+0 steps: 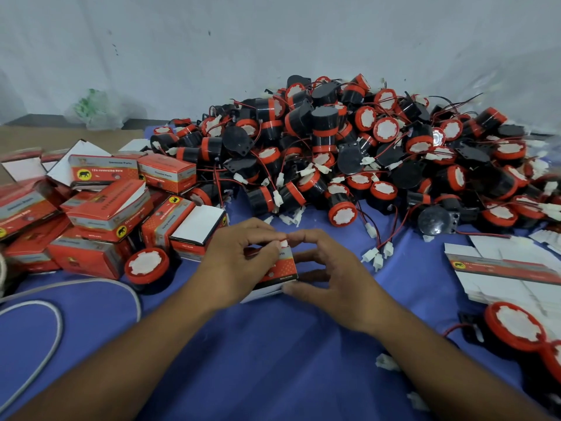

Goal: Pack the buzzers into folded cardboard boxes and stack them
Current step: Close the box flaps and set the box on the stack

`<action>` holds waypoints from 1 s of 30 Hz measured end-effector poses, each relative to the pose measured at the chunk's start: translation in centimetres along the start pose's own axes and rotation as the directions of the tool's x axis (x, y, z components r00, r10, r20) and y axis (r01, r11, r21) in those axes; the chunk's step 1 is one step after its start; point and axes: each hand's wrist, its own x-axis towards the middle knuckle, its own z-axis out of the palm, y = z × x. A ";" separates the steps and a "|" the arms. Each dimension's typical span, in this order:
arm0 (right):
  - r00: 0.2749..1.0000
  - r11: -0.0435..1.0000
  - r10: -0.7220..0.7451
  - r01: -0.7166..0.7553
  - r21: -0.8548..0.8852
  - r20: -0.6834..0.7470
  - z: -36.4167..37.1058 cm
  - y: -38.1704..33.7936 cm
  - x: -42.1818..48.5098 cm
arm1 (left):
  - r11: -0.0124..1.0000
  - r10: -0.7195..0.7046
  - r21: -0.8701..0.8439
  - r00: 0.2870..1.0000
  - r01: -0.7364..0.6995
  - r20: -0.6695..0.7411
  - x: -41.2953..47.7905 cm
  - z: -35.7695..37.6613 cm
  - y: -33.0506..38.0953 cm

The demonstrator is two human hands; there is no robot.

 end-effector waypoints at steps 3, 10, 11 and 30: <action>0.999 0.997 -0.025 0.023 -0.078 -0.027 0.0 0.1 0.2 | 0.998 0.009 0.060 0.998 -0.005 -0.068 -0.2 -0.2 0.0; 0.997 0.990 -0.044 0.035 -0.133 -0.065 -0.6 0.5 0.0 | 0.998 -0.050 0.031 0.998 0.051 -0.030 -0.9 0.4 0.0; 0.999 0.993 -0.029 0.025 -0.113 -0.038 -0.9 0.5 -0.1 | 0.999 -0.027 0.041 1.000 0.028 -0.016 -1.1 0.7 -0.1; 0.883 0.734 0.462 -0.327 0.595 -0.085 -0.4 -1.1 1.4 | 0.966 0.236 0.082 0.967 -0.244 0.097 -1.3 1.2 -1.2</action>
